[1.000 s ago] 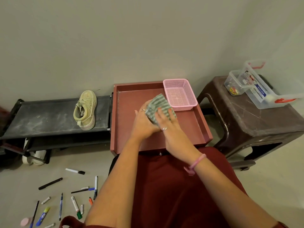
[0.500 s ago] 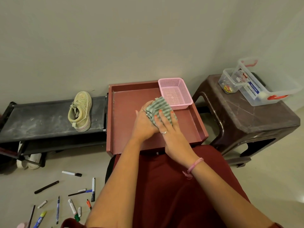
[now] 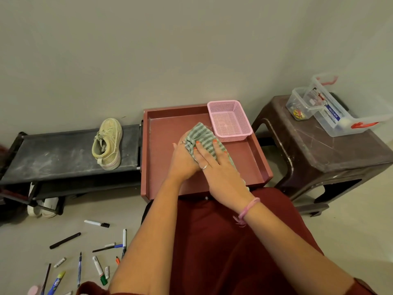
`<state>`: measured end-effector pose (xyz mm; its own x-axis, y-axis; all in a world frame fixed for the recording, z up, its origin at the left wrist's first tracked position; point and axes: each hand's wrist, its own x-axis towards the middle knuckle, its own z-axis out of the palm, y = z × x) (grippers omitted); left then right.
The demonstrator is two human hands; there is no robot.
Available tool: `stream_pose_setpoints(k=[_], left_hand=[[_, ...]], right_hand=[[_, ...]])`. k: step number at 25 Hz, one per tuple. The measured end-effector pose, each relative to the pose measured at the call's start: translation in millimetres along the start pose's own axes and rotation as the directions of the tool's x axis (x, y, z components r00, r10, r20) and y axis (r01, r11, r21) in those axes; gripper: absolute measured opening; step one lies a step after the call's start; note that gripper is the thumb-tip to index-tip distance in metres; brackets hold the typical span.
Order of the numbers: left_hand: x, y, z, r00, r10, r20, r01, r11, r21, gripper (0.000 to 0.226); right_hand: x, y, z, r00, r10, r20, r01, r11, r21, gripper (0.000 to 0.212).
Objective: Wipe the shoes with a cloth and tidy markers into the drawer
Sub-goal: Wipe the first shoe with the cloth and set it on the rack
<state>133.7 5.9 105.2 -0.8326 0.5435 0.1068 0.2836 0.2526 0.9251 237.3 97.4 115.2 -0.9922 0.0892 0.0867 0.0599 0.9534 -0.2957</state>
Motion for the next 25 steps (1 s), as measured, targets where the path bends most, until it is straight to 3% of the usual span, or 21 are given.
stream_pose_setpoints(k=[1, 3, 7, 9, 12, 14, 16, 19, 22, 25], left_hand=[[1.0, 0.2, -0.2, 1.0, 0.008, -0.003, -0.008, 1.0, 0.007, 0.057], [1.6, 1.3, -0.5, 0.999, -0.031, -0.029, 0.03, 0.998, -0.05, 0.061], [0.1, -1.9, -1.4, 0.993, -0.109, -0.038, 0.105, 0.989, -0.109, 0.076], [-1.9, -4.6, -0.5, 0.994, -0.109, -0.014, 0.107, 0.989, -0.099, 0.088], [-2.7, -6.2, -1.0, 0.995, -0.101, 0.0, 0.1, 0.99, -0.099, 0.081], [-0.4, -6.0, -2.5, 0.997, -0.074, 0.001, 0.074, 0.993, -0.092, 0.07], [-0.1, -6.0, -2.7, 0.998, -0.057, 0.003, 0.057, 0.996, -0.068, 0.068], [-3.9, -4.2, -2.2, 0.994, -0.105, -0.022, 0.102, 0.988, -0.116, 0.08], [-9.0, -8.2, -4.5, 0.996, -0.092, -0.016, 0.091, 0.991, -0.094, 0.095], [-10.7, -14.3, -9.1, 0.997, -0.073, -0.006, 0.073, 0.996, -0.044, 0.095]], right_hand=[[3.2, -2.9, 0.5, 1.0, -0.021, -0.001, 0.021, 0.996, -0.091, 0.079], [18.5, -1.4, -6.9, 1.0, 0.019, -0.003, -0.019, 0.995, -0.101, 0.074], [38.1, 7.1, -15.7, 0.989, 0.108, 0.097, -0.124, 0.976, 0.177, 0.082], [33.9, 8.0, -15.5, 0.984, 0.161, 0.079, -0.177, 0.946, 0.273, 0.082], [9.2, -0.4, -3.6, 0.99, 0.14, -0.024, -0.137, 0.984, 0.112, 0.083], [-5.4, -10.2, 4.4, 0.998, 0.057, -0.022, -0.058, 0.995, -0.075, 0.079], [0.8, -9.7, 2.9, 0.999, 0.044, 0.007, -0.043, 0.992, -0.118, 0.075], [32.9, 5.3, -13.1, 0.991, 0.071, 0.11, -0.083, 0.99, 0.111, 0.084], [42.2, 21.2, -25.5, 0.966, 0.108, 0.234, -0.201, 0.885, 0.42, 0.085], [13.1, 11.6, -7.7, 0.99, 0.091, 0.111, -0.124, 0.932, 0.341, 0.089]])
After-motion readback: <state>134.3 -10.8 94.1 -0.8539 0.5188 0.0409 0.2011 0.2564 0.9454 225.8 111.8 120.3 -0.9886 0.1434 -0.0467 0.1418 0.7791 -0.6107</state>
